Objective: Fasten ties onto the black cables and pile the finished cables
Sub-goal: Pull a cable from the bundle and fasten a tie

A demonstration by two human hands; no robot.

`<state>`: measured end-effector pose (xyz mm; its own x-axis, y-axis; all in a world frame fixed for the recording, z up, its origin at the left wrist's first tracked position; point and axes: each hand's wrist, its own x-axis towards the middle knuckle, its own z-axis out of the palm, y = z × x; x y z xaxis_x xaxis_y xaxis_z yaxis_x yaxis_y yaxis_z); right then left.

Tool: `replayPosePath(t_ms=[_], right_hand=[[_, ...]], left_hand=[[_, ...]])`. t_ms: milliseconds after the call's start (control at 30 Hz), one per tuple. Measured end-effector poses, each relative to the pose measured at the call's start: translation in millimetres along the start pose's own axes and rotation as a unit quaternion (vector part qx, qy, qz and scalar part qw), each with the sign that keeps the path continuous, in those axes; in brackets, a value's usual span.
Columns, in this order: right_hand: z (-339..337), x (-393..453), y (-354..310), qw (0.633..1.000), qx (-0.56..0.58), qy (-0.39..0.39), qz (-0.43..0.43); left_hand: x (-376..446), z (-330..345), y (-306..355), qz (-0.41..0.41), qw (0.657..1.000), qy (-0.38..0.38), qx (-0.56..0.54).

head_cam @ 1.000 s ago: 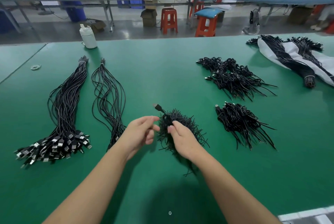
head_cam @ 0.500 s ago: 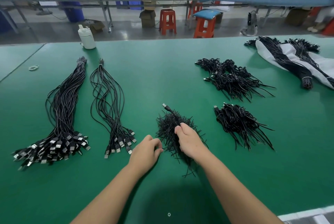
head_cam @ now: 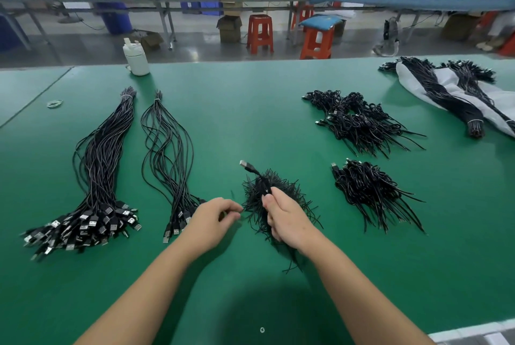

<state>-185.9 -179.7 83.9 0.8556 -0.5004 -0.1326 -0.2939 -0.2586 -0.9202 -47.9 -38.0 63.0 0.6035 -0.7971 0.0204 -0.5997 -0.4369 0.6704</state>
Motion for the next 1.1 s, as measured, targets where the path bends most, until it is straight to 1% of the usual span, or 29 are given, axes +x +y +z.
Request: replayPosePath(t_ms=[67,133,200,333,467,533,600,667,733,800,867,933,1033,1100], right_hand=[[7,-2,-4,0.999,0.005,-0.028,-0.016],[11,-4,-7,0.998,-0.010,-0.055,-0.028],[14,-4,-9,0.997,-0.020,-0.065,-0.028],[15,-4,-8,0.998,-0.029,-0.056,-0.020],[15,-4,-7,1.000,-0.013,-0.023,-0.006],[14,-4,-6,1.000,-0.006,0.001,0.004],[14,-4,-5,1.000,-0.009,0.013,0.007],[14,-4,-5,1.000,0.003,0.018,0.009],[15,-4,-5,1.000,0.021,0.019,0.011],[16,-4,-5,0.999,0.035,0.017,0.014],[16,-4,-4,0.998,0.055,0.013,0.022],[18,-4,-4,0.996,0.086,0.009,0.028],[20,-5,-6,0.987,0.161,-0.005,0.025],[21,-6,-8,0.979,0.199,-0.015,0.028]], left_hand=[[2,-8,11,-0.018,0.997,0.036,-0.067],[5,-12,21,-0.021,0.993,0.067,-0.099],[4,-15,30,0.003,0.993,0.079,-0.088],[-2,-14,37,0.048,0.996,0.073,-0.034],[-5,-14,37,0.069,0.992,0.097,-0.027],[-8,-12,36,0.118,0.988,0.102,0.017],[-11,-11,35,0.182,0.972,0.104,0.110],[-10,-11,36,0.247,0.938,0.136,0.201],[-8,-11,38,0.309,0.900,0.174,0.254],[-7,-14,40,0.356,0.867,0.189,0.293],[-6,-17,42,0.381,0.852,0.169,0.318],[-5,-20,44,0.388,0.851,0.135,0.327],[-4,-22,45,0.375,0.861,0.101,0.330],[-5,-23,45,0.359,0.872,0.101,0.318]])
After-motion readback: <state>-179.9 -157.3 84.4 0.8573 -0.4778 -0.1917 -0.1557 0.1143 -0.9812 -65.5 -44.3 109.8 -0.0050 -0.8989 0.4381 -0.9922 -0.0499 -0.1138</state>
